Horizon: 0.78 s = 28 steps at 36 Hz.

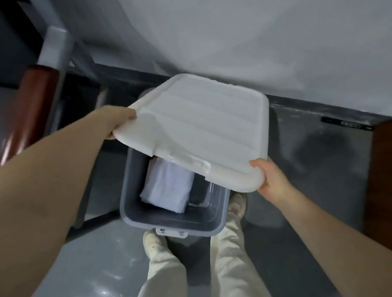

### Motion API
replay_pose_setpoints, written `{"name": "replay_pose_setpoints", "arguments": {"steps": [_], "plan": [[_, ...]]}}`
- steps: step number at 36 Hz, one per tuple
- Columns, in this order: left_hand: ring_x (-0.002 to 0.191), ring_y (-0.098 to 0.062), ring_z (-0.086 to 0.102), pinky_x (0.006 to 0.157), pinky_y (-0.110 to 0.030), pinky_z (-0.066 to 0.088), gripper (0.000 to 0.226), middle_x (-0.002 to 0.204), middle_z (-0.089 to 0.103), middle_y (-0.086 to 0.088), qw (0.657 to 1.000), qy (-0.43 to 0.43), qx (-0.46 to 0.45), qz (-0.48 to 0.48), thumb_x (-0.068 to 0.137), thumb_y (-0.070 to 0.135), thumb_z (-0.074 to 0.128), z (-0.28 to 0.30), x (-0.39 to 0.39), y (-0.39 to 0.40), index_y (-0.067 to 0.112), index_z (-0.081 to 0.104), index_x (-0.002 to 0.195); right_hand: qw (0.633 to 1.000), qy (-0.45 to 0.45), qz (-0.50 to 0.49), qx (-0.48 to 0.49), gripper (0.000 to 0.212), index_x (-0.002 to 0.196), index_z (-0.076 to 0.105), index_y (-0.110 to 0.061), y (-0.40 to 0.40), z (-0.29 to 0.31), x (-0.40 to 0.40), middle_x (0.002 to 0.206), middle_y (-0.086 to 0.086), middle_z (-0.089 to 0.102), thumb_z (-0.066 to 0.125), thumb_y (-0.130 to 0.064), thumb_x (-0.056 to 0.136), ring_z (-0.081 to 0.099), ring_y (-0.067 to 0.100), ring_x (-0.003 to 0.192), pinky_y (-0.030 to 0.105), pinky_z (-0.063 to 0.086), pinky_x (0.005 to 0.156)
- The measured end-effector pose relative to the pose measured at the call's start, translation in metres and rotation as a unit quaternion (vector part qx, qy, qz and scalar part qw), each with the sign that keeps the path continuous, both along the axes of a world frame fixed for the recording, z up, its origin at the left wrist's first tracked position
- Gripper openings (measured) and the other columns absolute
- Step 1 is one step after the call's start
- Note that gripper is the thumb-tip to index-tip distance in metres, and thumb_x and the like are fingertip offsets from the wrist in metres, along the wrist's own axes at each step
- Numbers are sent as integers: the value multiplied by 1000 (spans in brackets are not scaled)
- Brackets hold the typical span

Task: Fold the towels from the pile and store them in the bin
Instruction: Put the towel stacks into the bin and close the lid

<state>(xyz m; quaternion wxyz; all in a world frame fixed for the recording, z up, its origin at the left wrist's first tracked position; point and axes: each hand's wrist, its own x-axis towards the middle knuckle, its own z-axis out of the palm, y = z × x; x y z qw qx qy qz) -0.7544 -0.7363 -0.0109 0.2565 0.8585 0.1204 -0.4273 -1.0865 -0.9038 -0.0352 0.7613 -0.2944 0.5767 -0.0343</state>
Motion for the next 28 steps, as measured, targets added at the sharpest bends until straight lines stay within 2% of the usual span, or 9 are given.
{"name": "replay_pose_setpoints", "arguments": {"steps": [2,4,6,8,11,15,19,23,28], "plan": [[101,-27,59,79,-34,50,45,113,60,-10,999,-14,23,-26,88,40,65,-6,-14,23,8,58,118,1000,-2,5,-20,55,138,51,-12,15,-1,-10,129,11,64,52,3,85,61,32,118,43,51,96],[114,-33,57,93,-38,48,63,127,58,-14,994,-45,57,-82,88,51,62,-11,-30,47,3,56,129,999,6,13,-37,55,137,52,-14,31,0,-21,127,10,65,55,4,85,62,31,115,44,52,96],[118,-36,54,94,-38,45,73,132,56,-16,986,-73,82,-127,88,59,56,-15,-43,72,2,53,132,997,30,36,-60,53,135,55,-17,48,3,-33,125,7,67,57,3,86,64,27,112,43,52,97],[106,-35,57,82,-36,43,68,122,60,-16,975,-98,95,-173,89,63,49,-18,-52,92,4,57,124,989,82,83,-95,49,132,58,-21,64,6,-43,122,3,68,64,-3,87,65,24,107,43,53,95],[83,-29,54,69,-34,39,56,99,63,-13,961,-146,85,-217,91,61,47,-17,-66,114,6,57,98,970,149,141,-129,45,130,59,-18,87,11,-54,117,2,66,70,-13,87,64,23,103,44,55,92],[80,-28,53,65,-34,37,51,89,59,-9,952,-171,83,-240,93,57,47,-15,-78,133,7,55,96,963,184,133,-147,41,130,60,-9,116,12,-62,121,9,64,68,-11,90,62,26,102,43,52,92],[87,-30,53,70,-36,40,52,98,57,-12,953,-147,86,-252,96,52,45,-25,-75,152,3,53,112,965,168,117,-164,41,132,57,-10,134,4,-56,119,6,63,62,-4,92,59,22,101,34,46,84],[106,-37,55,77,-37,41,52,121,57,-18,968,-92,74,-220,97,43,49,-49,-71,176,1,47,127,957,182,158,-161,45,133,54,-13,144,-16,-47,120,4,63,61,-3,90,60,23,106,38,49,91],[111,-34,54,85,-38,43,55,128,54,-16,962,18,95,-257,90,31,64,-75,-87,210,2,46,133,929,231,236,-168,45,133,54,-12,145,-35,-55,117,3,62,61,-4,89,59,23,106,38,49,93]]}}
